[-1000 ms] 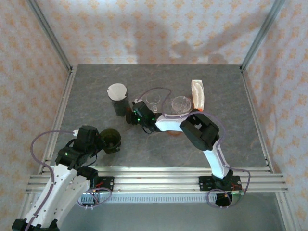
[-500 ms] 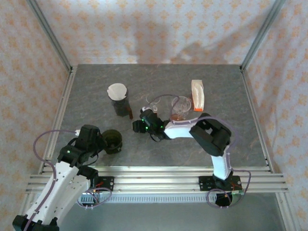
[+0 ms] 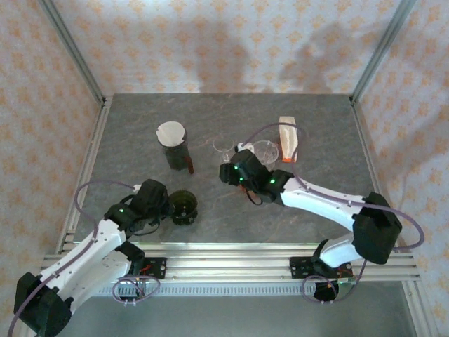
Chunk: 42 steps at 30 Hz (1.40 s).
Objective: Place the coffee filter in the dripper
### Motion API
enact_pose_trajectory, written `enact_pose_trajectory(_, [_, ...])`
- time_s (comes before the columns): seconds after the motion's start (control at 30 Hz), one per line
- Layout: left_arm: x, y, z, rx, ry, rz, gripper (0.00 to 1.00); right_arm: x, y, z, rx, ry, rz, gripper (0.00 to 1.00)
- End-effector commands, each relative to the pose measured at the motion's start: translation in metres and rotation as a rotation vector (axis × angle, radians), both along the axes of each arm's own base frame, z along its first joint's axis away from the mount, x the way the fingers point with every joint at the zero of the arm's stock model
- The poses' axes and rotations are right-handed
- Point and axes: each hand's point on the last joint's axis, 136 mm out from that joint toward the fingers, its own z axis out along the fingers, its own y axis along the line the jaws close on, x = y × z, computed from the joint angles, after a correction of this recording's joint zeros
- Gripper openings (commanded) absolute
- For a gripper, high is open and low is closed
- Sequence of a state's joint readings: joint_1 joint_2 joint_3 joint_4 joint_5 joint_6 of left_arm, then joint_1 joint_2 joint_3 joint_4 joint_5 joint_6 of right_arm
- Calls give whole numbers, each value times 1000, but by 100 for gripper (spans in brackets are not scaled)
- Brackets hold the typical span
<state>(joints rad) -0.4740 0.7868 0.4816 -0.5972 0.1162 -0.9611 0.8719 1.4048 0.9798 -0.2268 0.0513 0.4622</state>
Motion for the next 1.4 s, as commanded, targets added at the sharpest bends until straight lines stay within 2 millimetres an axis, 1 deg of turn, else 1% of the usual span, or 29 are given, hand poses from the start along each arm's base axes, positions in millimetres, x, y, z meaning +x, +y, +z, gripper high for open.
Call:
enact_pose_trajectory(0.0, [17,-9,5,-30,-59,14,0,-4,-45,-15,-155,75,-59,55])
enact_pose_trajectory(0.1, [19,-11,1,-22,-47,5,0,1,-55,-25,-200,133,-49,55])
enact_pose_trajectory(0.23, [21,-11,-3,-13,-43,5,0,10,-54,-43,-222,205,-28,52])
enact_pose_trajectory(0.4, [19,-10,-9,-3,-27,5,0,24,-57,-49,-266,220,-37,50])
enact_pose_trajectory(0.5, [19,-9,-11,5,-27,4,0,28,-57,-58,-297,251,-43,48])
enact_pose_trajectory(0.6, [19,-9,-12,6,-28,0,0,30,-56,-67,-321,277,-42,43])
enact_pose_trajectory(0.77, [18,-9,-13,0,-34,2,0,31,-54,-72,-333,297,-39,34])
enact_pose_trajectory(0.83, [18,-8,-13,0,-35,4,0,30,-55,-73,-340,305,-38,27])
enact_pose_trajectory(0.93, [17,-9,-15,-2,-33,1,0,24,-55,-72,-330,317,-21,16])
enact_pose_trajectory(1.0, [17,-8,-16,-2,-31,1,0,16,-53,-70,-315,322,-6,9])
enact_pose_trajectory(1.1, [17,-9,-15,-4,-32,-1,0,0,-47,-62,-304,311,30,3])
enact_pose_trajectory(1.2, [16,-8,-14,-3,-37,0,0,-22,-35,-53,-310,283,95,0])
enact_pose_trajectory(1.37, [15,-6,-11,2,-45,2,0,-60,-6,-47,-355,237,220,0])
